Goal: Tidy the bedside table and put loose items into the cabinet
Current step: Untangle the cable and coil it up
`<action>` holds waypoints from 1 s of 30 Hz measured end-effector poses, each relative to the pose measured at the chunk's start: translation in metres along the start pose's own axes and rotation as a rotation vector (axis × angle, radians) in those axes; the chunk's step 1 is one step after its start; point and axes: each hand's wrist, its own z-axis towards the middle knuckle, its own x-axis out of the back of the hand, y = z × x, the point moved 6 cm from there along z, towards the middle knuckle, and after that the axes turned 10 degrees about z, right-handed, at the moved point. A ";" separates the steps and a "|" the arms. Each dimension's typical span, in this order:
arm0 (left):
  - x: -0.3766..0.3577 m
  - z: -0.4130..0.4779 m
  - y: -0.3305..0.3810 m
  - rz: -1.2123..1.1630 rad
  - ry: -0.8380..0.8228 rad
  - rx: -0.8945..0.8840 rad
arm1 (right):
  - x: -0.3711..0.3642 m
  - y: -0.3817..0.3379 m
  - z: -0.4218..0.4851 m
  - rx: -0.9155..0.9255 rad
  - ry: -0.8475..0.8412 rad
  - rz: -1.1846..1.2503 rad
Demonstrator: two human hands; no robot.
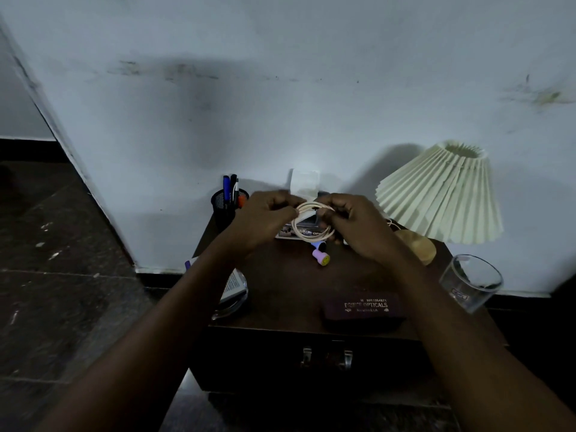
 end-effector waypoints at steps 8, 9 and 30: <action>0.004 -0.001 0.004 0.157 0.013 -0.109 | 0.011 -0.003 -0.005 -0.087 -0.077 0.253; 0.004 0.000 0.003 0.102 -0.005 -0.116 | 0.014 -0.002 -0.005 -0.095 -0.084 0.275; -0.019 -0.002 -0.015 -0.520 -0.369 0.096 | 0.031 -0.031 -0.001 0.091 0.190 -0.074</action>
